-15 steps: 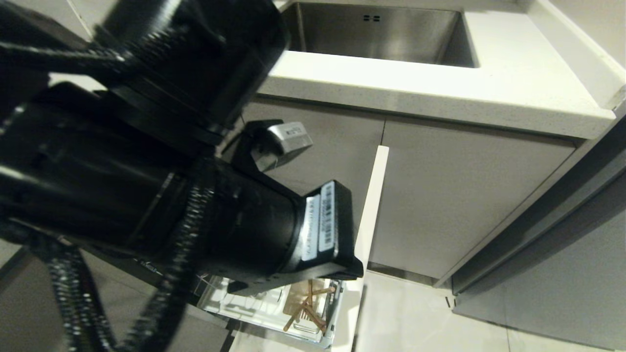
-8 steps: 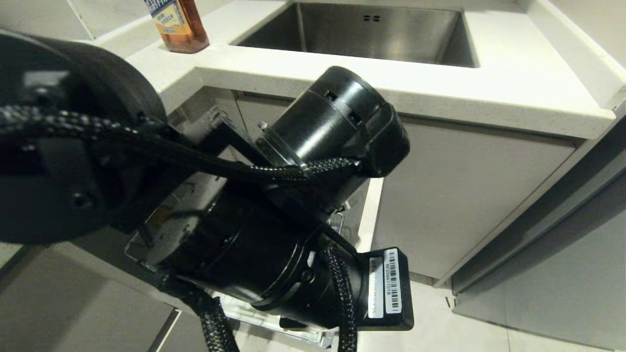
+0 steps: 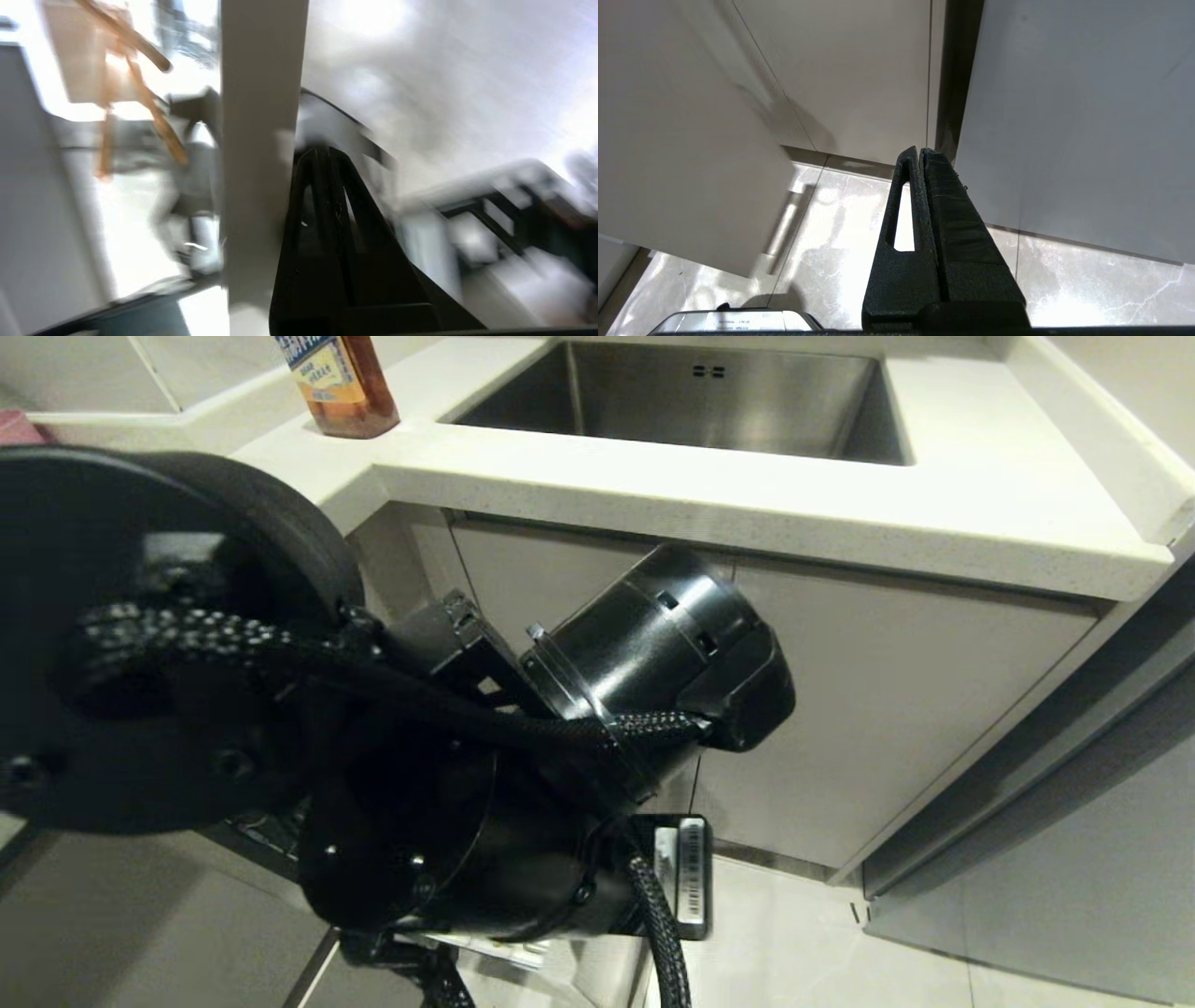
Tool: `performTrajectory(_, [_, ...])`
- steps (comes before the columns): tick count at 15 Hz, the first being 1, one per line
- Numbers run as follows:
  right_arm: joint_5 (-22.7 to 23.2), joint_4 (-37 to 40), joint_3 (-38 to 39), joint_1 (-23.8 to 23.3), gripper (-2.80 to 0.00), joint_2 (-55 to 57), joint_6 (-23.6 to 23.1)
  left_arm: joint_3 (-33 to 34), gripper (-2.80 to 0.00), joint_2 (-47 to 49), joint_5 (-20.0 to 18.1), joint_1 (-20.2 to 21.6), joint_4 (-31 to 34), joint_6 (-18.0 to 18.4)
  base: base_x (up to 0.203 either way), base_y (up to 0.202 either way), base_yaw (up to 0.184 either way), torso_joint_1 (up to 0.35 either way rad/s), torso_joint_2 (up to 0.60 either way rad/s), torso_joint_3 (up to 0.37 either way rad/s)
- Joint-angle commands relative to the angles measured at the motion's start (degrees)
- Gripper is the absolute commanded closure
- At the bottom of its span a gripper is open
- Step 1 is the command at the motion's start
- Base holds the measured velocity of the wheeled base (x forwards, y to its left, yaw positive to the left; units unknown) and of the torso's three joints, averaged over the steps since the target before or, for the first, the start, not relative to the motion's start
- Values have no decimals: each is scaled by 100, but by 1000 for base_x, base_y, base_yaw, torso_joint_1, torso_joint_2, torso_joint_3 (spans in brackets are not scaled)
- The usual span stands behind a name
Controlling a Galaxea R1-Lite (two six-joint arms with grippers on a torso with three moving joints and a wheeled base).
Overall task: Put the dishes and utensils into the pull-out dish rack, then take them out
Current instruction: Close the cupboard
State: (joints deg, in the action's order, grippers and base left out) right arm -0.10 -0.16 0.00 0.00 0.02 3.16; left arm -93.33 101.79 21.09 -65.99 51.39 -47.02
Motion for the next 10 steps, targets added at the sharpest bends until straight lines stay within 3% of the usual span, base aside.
performTrajectory(1, [1,-2,0,0,0,4,1,-24,0,-41,428,-16,183,-22,0,0,0,0,0,0])
performTrajectory(5, [1,-2,0,0,0,-2,1,-12,0,-181,1184,290,1013,232,0,0,0,0,0,0])
performTrajectory(10, [1,-2,0,0,0,-2,1,31,0,-588,1897,1218,1752,605,0,0,0,0,0,0])
